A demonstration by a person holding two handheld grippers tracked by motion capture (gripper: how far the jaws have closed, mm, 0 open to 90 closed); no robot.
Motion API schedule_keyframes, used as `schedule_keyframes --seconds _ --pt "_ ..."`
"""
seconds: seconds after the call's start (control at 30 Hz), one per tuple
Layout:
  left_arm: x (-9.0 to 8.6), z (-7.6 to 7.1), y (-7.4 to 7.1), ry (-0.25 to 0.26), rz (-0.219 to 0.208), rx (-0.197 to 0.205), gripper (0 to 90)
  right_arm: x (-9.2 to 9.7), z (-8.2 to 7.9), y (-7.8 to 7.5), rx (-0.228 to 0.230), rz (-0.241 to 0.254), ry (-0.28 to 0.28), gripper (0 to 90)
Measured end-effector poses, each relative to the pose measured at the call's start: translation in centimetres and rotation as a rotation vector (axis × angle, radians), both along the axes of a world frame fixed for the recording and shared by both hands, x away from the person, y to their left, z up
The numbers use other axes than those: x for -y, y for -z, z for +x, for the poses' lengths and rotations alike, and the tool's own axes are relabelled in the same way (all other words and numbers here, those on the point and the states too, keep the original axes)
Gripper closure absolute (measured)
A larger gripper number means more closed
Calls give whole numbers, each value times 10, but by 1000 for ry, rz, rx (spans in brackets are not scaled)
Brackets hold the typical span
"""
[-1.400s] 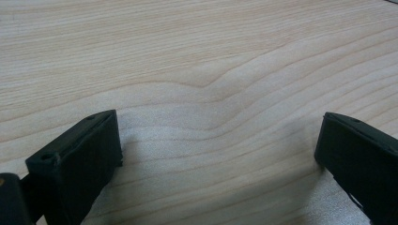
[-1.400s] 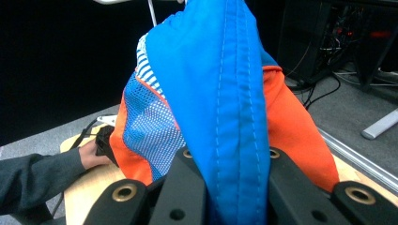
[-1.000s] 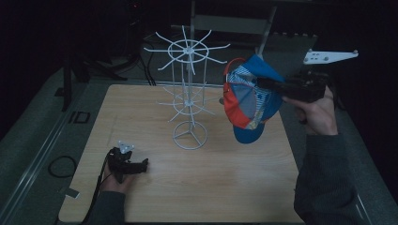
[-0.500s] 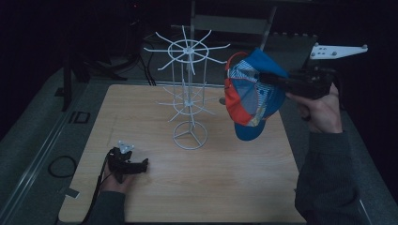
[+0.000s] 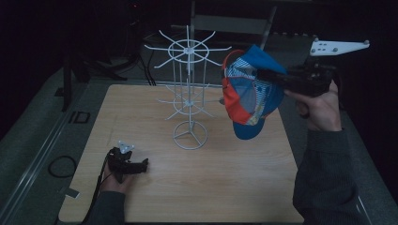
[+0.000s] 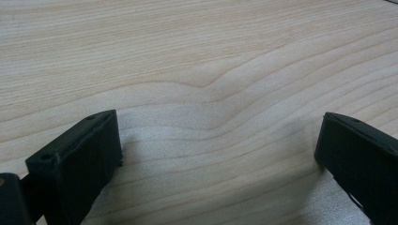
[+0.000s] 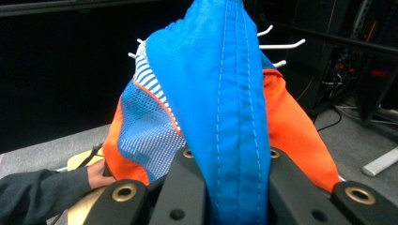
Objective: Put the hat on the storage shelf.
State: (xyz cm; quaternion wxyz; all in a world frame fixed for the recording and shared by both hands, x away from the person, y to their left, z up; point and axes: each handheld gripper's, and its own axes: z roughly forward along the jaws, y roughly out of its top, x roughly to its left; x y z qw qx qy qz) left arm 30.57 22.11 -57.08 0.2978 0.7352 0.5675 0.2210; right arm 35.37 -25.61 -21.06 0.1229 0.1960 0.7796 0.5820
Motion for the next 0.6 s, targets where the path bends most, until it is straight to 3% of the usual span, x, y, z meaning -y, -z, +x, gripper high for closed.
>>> schedule_keyframes --seconds 0.27,0.6 --pt "0 0 0 0 0 0 9 -6 -4 2 5 -13 -17 874" --pt "0 0 0 1 1 1 9 -28 15 24 -47 -47 -30 868"
